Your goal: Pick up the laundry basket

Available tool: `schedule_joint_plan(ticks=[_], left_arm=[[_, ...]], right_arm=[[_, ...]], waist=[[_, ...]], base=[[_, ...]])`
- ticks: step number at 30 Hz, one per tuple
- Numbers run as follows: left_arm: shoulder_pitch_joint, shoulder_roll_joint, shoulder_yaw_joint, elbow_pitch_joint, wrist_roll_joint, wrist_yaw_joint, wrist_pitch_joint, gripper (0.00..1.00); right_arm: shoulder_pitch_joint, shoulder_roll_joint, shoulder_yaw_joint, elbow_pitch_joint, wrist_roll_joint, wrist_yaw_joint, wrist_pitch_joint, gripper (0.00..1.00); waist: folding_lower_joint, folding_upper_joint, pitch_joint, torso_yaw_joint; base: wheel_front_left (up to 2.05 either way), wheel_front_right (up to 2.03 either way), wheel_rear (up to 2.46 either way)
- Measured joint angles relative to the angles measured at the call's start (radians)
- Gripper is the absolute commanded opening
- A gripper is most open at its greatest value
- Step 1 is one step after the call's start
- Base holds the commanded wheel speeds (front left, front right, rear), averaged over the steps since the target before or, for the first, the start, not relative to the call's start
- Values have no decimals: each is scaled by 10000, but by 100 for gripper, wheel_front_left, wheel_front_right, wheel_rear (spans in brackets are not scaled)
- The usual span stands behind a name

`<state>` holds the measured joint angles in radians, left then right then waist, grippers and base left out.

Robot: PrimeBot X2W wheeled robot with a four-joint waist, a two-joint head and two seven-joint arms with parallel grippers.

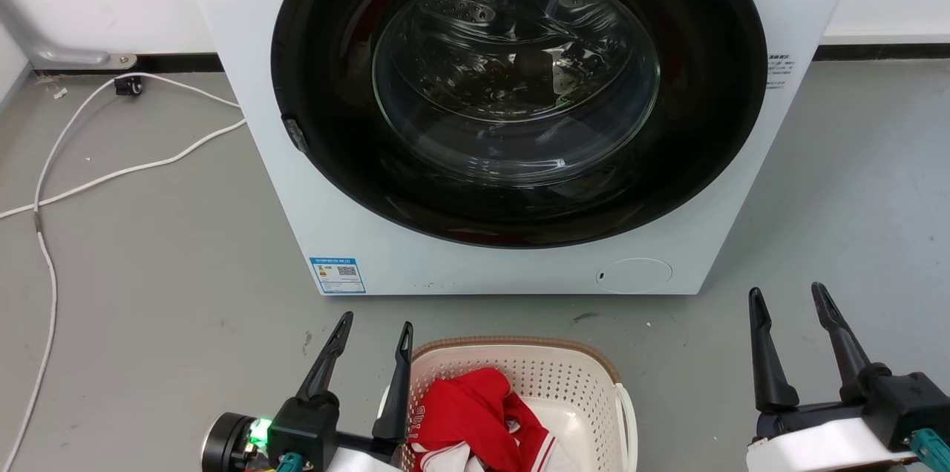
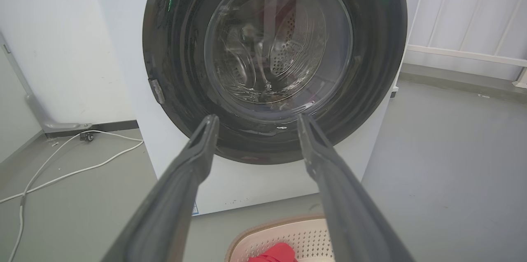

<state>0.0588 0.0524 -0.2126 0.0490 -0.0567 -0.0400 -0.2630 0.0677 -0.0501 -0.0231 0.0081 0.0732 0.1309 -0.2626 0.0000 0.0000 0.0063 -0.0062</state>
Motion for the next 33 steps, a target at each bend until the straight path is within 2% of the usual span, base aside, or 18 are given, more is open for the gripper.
schedule_joint_plan(ticks=[20,28,33], left_arm=[[-60,-13,-10,140,-105,65,0,100],[-766,-17,167,629,-102,58,0,100],[-1510,-6,504,1329,-98,-42,0,100]], right_arm=[[-87,0,-36,10,82,0,2,100],[-612,-2,17,240,-58,0,-4,100],[-1308,0,161,844,-119,0,-6,100]], waist=[[0,0,310,-33],[0,0,1275,-107],[1,0,2181,-176]], base=[[0,0,0],[0,0,0],[0,0,0]])
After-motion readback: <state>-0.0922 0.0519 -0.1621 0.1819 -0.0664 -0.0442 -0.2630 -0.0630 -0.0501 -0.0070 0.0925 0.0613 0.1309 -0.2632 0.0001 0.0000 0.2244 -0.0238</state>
